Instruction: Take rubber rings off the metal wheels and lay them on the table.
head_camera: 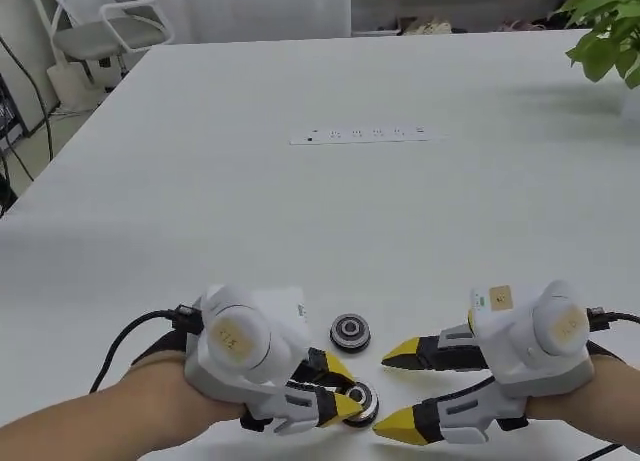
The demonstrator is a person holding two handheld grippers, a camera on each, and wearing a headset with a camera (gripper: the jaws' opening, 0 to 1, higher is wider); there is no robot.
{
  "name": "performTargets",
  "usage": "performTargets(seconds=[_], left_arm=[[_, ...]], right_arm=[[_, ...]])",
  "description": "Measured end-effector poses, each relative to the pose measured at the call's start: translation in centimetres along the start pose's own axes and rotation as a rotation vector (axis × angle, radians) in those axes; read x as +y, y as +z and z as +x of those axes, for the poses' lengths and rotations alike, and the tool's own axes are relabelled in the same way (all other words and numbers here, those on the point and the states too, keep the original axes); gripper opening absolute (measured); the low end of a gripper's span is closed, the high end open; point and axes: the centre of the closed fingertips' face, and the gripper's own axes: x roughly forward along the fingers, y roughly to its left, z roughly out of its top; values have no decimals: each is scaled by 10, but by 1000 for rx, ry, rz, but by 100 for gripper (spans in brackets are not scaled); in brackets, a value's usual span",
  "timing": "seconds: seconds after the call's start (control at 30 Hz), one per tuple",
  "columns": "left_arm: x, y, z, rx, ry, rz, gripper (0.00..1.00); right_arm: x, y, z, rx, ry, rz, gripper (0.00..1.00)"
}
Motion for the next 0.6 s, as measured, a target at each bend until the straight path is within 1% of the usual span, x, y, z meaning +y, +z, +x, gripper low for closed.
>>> performTargets(seconds=[0.1, 0.27, 0.43, 0.47, 0.6], left_arm=[[0, 0, 0, -2, 2, 1, 8], [1, 0, 1, -4, 5, -10, 8], [1, 1, 2, -11, 4, -10, 8], [1, 1, 2, -12, 4, -13, 8], [1, 1, 2, -13, 4, -10, 8]], right_arm=[[1, 0, 2, 1, 8, -1, 39], [-1, 5, 6, -20, 13, 15, 35], [5, 3, 11, -10, 35, 19, 31], [5, 4, 12, -15, 36, 6, 30], [5, 2, 10, -10, 37, 8, 27]])
